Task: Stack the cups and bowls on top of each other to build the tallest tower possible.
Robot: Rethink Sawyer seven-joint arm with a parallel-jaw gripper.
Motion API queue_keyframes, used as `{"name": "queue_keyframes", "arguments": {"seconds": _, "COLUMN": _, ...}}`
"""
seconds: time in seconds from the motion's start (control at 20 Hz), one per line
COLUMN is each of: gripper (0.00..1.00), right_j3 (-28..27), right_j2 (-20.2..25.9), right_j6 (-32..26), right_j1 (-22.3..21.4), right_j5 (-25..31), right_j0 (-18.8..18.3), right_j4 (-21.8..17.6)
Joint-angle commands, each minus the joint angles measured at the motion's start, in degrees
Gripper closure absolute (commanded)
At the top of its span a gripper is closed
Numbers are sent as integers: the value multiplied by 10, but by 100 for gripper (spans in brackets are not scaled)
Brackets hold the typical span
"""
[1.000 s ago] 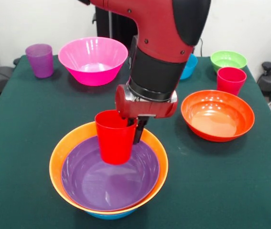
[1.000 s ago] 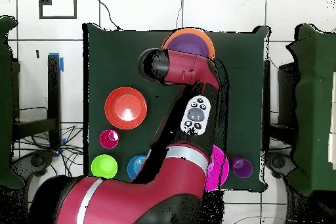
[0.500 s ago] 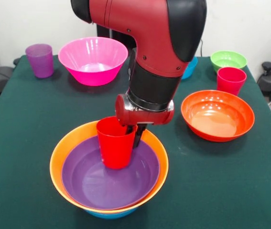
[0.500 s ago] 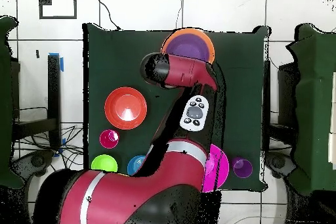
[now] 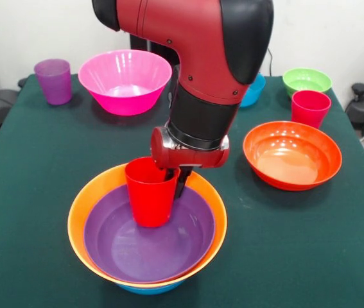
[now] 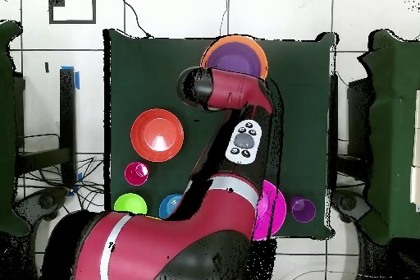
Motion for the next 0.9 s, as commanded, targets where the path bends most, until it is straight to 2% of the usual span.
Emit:
{"name": "queue_keyframes", "arguments": {"seconds": 0.05, "gripper": 100, "right_j3": 14, "right_j2": 28, "right_j6": 74, "right_j1": 18, "right_j5": -16, "right_j0": 10, "right_j4": -39}}
{"name": "queue_keyframes", "arguments": {"seconds": 0.4, "gripper": 100, "right_j3": 9, "right_j2": 17, "right_j6": 77, "right_j1": 16, "right_j5": -14, "right_j0": 16, "right_j4": -40}}
{"name": "queue_keyframes", "arguments": {"seconds": 0.9, "gripper": 100, "right_j3": -19, "right_j2": 28, "right_j6": 88, "right_j1": 45, "right_j5": -21, "right_j0": 18, "right_j4": -20}}
